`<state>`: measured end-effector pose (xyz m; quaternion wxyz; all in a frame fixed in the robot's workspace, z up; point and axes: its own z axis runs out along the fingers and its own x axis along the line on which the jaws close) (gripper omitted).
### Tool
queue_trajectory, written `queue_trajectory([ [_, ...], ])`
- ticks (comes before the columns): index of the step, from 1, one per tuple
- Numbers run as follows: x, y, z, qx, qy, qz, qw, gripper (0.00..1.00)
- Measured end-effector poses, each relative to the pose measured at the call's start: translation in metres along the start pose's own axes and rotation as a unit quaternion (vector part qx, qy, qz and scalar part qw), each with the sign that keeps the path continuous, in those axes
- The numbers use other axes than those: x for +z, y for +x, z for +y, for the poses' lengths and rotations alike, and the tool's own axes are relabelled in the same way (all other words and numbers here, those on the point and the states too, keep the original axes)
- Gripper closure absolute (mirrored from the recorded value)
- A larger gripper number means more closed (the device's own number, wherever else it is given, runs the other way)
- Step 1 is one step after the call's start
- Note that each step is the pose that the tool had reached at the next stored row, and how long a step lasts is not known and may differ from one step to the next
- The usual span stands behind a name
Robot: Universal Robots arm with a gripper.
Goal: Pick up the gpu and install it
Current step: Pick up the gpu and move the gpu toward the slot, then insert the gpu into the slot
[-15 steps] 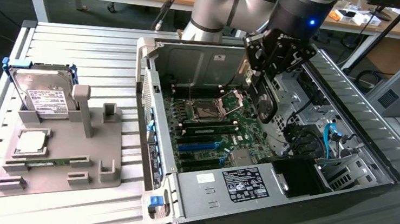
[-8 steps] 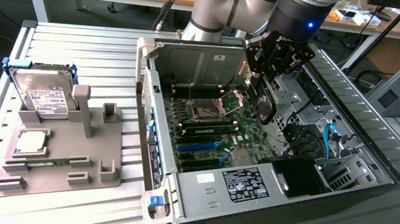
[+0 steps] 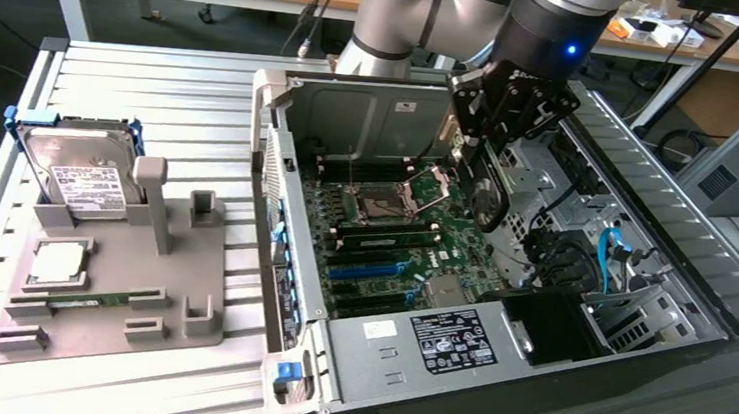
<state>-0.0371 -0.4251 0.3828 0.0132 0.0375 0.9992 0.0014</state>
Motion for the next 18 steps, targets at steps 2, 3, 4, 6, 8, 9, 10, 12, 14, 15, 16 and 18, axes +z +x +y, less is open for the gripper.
queue_trajectory([
  [2,0.0,0.0,0.0,0.0,0.0,0.0,1.0,0.73],
  [3,0.0,0.0,0.0,0.0,0.0,0.0,1.0,0.73],
  [4,0.0,0.0,0.0,0.0,0.0,0.0,1.0,0.73],
  [6,0.0,0.0,0.0,0.0,0.0,0.0,1.0,0.73],
  [8,0.0,0.0,0.0,0.0,0.0,0.0,1.0,0.73],
  [9,0.0,0.0,0.0,0.0,0.0,0.0,1.0,0.73],
  [10,0.0,0.0,0.0,0.0,0.0,0.0,1.0,0.73],
  [12,0.0,0.0,0.0,-0.003,0.0,0.0,1.0,0.73],
  [14,0.0,0.0,0.0,-0.006,-0.0002,0.0,1.0,0.73],
  [15,0.0,0.0,0.0,-0.009,-0.0002,0.0,1.0,0.73],
  [16,0.0,0.0,0.0,-0.012,-0.0003,0.0001,0.9999,0.73],
  [18,0.0,0.0,0.0,-0.019,-0.0005,0.0001,0.9998,0.73],
])
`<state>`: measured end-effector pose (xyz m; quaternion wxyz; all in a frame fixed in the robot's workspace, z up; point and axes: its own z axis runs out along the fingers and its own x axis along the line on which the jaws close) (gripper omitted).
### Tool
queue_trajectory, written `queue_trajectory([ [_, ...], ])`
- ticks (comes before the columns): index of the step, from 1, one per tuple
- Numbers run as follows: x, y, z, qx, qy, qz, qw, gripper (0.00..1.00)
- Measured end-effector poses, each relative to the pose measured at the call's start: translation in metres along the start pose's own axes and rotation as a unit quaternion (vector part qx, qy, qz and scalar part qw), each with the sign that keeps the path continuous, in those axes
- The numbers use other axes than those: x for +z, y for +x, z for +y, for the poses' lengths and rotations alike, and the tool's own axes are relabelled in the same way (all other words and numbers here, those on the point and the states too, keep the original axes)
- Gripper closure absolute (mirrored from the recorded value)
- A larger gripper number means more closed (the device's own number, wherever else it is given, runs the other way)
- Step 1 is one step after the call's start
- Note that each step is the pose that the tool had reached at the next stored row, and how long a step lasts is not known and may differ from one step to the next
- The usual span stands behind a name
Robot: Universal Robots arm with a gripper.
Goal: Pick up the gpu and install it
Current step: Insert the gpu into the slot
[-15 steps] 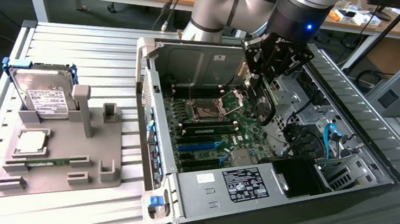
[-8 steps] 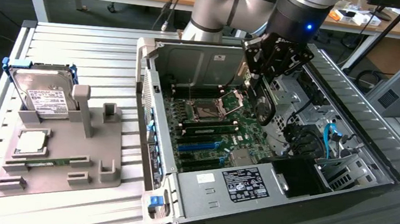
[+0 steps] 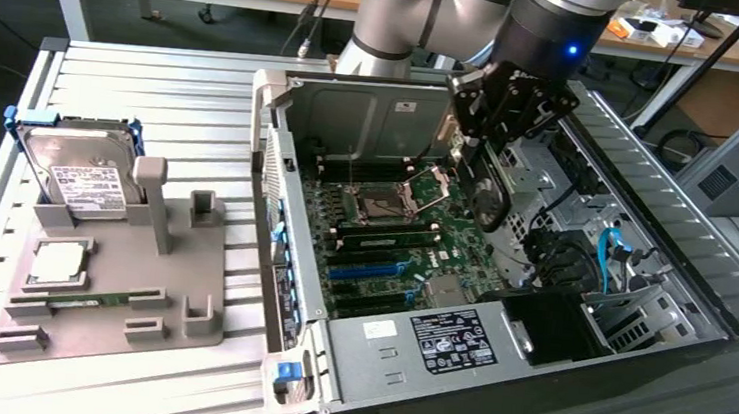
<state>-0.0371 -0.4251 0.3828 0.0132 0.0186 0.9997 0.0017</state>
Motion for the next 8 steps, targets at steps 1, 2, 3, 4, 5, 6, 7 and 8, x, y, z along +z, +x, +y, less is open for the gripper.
queue_trajectory([
  [1,0.0,0.0,0.0,-0.004,-0.0001,0.0,1.0,0.73],
  [2,0.0,0.0,0.0,-0.007,-0.0001,0.0,1.0,0.73],
  [3,0.0,0.0,0.0,-0.01,-0.0003,0.0,0.9999,0.73],
  [4,0.0,0.0,0.0,-0.014,-0.0004,0.0001,0.9999,0.73],
  [5,0.0,0.0,0.0,-0.017,-0.0004,0.0001,0.9999,0.73],
  [6,0.0,0.0,0.0,-0.02,-0.0005,0.0001,0.9998,0.73],
  [7,0.0,0.0,0.0,-0.023,-0.0006,0.0001,0.9997,0.73],
  [8,0.0,0.0,0.0,-0.025,-0.0007,0.0001,0.9997,0.73],
])
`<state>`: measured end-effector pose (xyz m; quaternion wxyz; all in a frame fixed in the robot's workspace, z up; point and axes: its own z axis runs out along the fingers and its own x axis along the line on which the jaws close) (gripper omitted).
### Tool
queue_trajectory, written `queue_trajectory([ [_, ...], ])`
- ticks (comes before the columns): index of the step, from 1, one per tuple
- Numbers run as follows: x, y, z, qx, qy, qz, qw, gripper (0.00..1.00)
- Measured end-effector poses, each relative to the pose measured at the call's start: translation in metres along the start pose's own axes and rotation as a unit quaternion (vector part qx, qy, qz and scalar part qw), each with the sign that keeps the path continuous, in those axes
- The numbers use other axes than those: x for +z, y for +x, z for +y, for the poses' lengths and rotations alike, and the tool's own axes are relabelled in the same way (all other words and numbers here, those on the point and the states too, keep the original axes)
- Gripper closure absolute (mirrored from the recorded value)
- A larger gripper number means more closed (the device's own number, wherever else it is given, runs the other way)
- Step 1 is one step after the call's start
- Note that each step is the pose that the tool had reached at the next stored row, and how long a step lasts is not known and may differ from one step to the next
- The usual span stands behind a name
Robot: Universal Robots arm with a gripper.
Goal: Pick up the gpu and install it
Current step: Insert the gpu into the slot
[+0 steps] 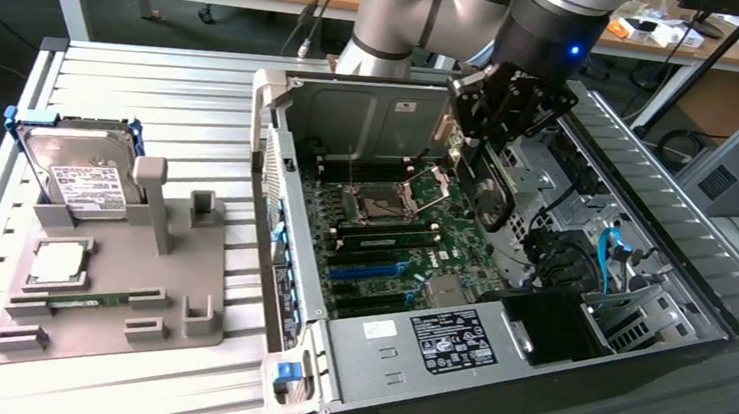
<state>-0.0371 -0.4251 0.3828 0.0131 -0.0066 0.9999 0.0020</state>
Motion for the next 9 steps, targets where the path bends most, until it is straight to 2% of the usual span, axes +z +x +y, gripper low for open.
queue_trajectory([
  [9,0.0,0.0,0.0,-0.024,-0.0006,0.0001,0.9997,0.73],
])
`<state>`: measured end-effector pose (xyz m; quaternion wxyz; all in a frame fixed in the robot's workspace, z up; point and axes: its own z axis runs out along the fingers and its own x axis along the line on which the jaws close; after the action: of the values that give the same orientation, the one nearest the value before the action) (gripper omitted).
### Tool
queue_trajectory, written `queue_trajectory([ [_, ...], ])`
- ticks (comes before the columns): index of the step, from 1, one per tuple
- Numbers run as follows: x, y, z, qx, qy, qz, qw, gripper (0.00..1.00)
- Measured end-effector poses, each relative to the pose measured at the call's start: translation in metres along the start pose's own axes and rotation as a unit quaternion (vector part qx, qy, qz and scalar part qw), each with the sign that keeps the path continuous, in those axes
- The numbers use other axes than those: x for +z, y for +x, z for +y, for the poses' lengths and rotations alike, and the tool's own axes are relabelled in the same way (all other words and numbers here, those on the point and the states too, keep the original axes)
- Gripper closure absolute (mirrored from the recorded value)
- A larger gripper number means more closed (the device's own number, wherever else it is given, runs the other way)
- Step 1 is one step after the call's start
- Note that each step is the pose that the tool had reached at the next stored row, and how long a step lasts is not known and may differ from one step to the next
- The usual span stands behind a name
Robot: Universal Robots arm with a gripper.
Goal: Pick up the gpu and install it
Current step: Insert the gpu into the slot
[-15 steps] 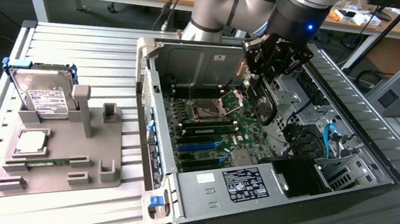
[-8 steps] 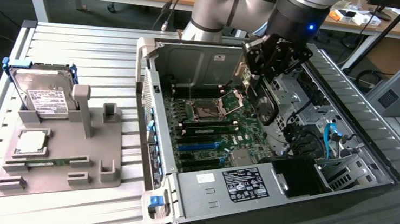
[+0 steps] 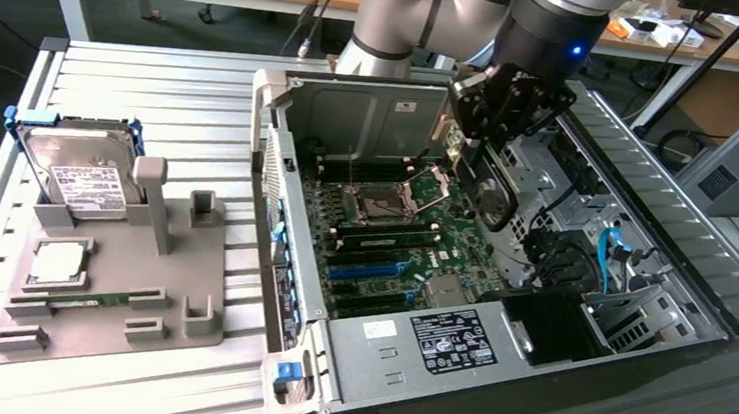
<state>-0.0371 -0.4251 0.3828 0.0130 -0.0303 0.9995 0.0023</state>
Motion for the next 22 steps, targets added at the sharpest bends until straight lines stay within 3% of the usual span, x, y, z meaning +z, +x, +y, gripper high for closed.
queue_trajectory([
  [11,0.0,0.0,0.0,-0.042,-0.0011,0.0001,0.9991,0.73],
  [22,0.0,0.0,0.0,-0.079,-0.0021,0.0003,0.9969,0.73],
])
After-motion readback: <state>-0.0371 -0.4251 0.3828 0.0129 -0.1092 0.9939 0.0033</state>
